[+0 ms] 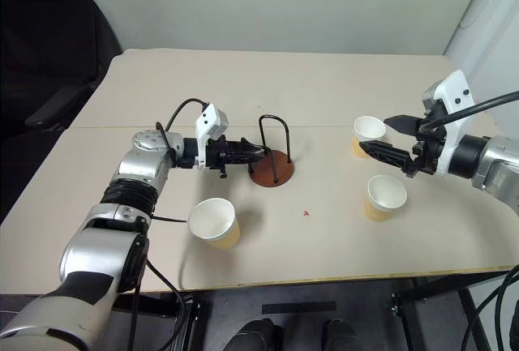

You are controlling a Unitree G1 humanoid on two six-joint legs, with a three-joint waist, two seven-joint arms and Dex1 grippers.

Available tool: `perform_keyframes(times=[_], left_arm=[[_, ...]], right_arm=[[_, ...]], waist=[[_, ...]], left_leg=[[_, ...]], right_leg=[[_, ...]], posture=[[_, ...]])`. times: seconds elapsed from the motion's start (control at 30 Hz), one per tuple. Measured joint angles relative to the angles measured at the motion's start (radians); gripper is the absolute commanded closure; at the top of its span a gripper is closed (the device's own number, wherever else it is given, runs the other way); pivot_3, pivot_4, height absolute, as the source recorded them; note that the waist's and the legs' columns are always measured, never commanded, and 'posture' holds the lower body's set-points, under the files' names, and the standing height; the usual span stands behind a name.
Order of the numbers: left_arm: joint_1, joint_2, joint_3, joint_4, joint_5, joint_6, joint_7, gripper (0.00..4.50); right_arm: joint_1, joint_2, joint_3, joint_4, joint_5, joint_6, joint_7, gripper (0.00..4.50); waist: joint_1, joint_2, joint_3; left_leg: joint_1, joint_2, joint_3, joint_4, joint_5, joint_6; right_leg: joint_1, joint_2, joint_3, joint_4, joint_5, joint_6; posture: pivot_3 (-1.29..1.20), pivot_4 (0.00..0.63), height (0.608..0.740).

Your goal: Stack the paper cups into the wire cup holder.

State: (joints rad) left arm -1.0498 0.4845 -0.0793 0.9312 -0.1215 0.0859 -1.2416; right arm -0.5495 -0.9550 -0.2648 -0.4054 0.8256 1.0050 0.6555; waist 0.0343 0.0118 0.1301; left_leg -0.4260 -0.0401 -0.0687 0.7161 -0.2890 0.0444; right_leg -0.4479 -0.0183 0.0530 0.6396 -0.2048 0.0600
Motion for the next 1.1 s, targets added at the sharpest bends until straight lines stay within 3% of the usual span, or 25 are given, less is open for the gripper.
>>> perform_keyframes(times=[0.03,0.43,0.73,1.1], left_arm=[[-0.001,-0.004,0.006,0.005,-0.002,-0.003,0.007,4.46],[-0.004,-0.050,0.021,-0.004,-0.007,0.009,0.013,4.46],[-0.006,-0.074,-0.028,-0.185,-0.031,0.084,-0.148,4.46],[-0.028,-0.071,-0.103,-0.236,-0.029,0.083,-0.305,4.46]], right_arm=[[0.002,0.000,0.000,0.000,-0.002,-0.001,-0.001,0.72],[0.029,0.001,0.000,-0.003,-0.005,-0.005,-0.004,0.72],[0.053,-0.032,-0.017,-0.025,0.001,-0.002,0.012,0.72],[0.175,-0.161,-0.214,-0.105,0.142,0.111,0.081,0.72]], waist=[[0.000,0.000,0.000],[0.003,0.000,0.000],[0.009,0.000,0.000],[0.015,0.000,0.000]], left_leg=[[0.000,0.000,0.000,0.000,0.000,0.000],[0.000,0.000,0.001,0.000,0.000,0.000],[0.000,0.000,0.001,0.000,0.000,0.000],[0.001,0.000,0.001,0.000,0.000,0.000]], right_leg=[[0.000,0.000,0.000,0.000,0.000,0.000],[0.000,0.000,0.000,0.001,0.000,0.000],[0.000,0.000,0.000,0.001,0.000,0.000],[0.001,0.000,0.001,0.001,0.000,0.001]], posture=[[0.00,0.150,0.740],[0.00,0.150,0.740],[0.00,0.150,0.740],[0.00,0.150,0.740]])
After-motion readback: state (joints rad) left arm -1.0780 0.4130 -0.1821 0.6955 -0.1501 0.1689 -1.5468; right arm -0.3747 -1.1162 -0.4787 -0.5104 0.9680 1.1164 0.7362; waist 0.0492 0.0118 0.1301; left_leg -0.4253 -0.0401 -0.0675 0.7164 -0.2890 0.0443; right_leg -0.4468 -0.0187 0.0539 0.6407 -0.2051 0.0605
